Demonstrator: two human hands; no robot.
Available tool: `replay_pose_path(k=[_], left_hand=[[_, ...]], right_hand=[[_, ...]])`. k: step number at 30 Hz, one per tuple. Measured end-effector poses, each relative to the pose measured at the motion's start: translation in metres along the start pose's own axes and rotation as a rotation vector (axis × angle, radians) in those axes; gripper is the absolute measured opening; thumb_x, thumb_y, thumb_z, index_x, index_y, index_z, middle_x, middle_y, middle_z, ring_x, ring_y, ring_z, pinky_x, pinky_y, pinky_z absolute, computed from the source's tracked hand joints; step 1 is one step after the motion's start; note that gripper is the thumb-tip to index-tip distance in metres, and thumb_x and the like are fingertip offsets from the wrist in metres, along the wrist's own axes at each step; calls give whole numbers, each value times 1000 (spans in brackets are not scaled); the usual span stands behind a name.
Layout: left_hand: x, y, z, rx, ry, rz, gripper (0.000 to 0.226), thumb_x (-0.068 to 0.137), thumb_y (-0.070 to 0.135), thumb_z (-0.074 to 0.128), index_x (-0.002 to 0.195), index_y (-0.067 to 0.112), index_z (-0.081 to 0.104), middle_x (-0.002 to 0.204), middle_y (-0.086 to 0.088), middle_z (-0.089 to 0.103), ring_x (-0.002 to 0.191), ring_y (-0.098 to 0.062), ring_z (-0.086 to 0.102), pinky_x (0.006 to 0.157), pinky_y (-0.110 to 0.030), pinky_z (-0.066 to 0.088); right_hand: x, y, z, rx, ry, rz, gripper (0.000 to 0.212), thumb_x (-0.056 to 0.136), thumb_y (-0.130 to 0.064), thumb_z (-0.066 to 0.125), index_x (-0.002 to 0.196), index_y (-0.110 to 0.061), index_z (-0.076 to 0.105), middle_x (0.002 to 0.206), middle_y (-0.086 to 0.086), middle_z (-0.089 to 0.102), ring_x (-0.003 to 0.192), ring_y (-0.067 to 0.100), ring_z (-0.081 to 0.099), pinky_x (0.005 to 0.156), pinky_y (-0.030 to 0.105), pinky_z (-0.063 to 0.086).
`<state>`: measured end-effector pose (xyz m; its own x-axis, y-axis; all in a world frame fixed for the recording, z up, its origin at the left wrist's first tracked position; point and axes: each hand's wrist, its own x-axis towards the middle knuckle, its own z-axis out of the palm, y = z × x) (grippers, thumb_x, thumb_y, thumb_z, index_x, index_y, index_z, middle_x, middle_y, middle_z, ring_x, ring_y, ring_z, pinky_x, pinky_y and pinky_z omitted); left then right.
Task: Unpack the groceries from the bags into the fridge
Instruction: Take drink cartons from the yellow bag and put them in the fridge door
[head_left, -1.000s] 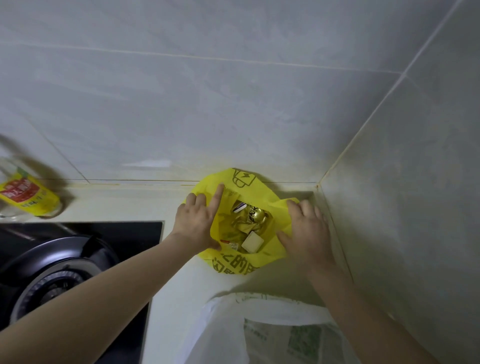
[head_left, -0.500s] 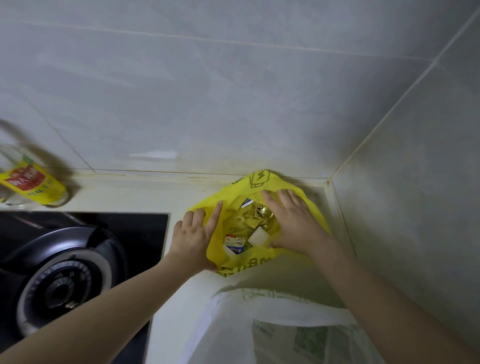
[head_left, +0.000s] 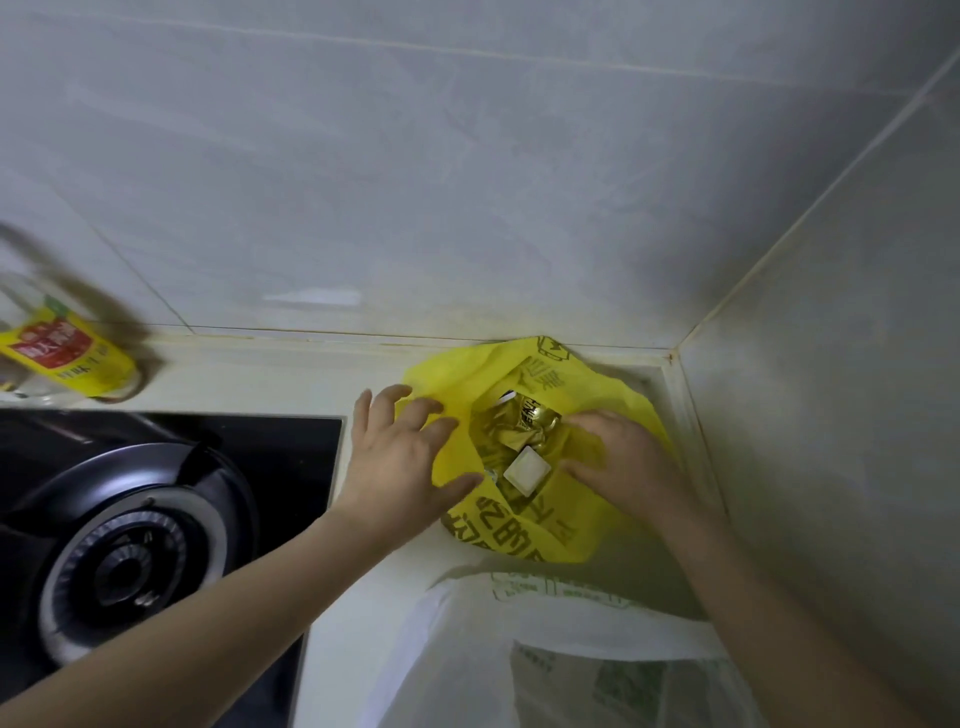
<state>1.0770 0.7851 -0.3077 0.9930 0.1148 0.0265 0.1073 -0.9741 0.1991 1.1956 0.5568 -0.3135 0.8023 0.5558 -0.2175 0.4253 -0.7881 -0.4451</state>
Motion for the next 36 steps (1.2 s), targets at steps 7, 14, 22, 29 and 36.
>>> replay_pose_path(k=[7, 14, 22, 29, 36], left_hand=[[13, 16, 2, -239, 467, 461, 14, 85, 27, 67, 85, 15, 74, 100, -9, 63, 96, -31, 56, 103, -46, 35], [14, 10, 25, 41, -293, 288, 80, 79, 65, 3, 132, 27, 49, 111, 7, 63, 129, -20, 38, 116, -55, -2], [3, -5, 17, 298, -409, 226, 49, 91, 59, 39, 93, 20, 69, 77, 4, 56, 105, -22, 47, 111, -65, -11], [-19, -18, 39, 292, -383, 217, 47, 79, 63, 53, 84, 21, 72, 78, 2, 59, 96, -27, 52, 109, -66, -7], [-25, -27, 49, 190, -327, 236, 43, 70, 66, 56, 79, 29, 75, 85, 7, 57, 93, -22, 55, 108, -63, -10]], right_hand=[[-27, -28, 7, 84, 62, -52, 36, 87, -25, 66, 123, -25, 63, 119, -8, 63, 108, 9, 56, 81, 20, 40], [-47, -28, 8, 189, 95, 40, 37, 87, -24, 65, 124, -27, 63, 118, -10, 65, 101, 2, 56, 81, 19, 44], [-43, -36, -12, 70, 226, -24, 46, 89, -26, 63, 135, -23, 53, 137, -7, 52, 126, 9, 45, 98, 19, 33], [-19, -28, 0, -70, 9, -62, 54, 90, -33, 62, 141, -18, 47, 146, 1, 45, 136, 16, 37, 111, 27, 25], [-9, -29, 13, -102, -45, -45, 50, 89, -37, 62, 135, -21, 53, 140, -3, 50, 132, 16, 39, 113, 42, 25]])
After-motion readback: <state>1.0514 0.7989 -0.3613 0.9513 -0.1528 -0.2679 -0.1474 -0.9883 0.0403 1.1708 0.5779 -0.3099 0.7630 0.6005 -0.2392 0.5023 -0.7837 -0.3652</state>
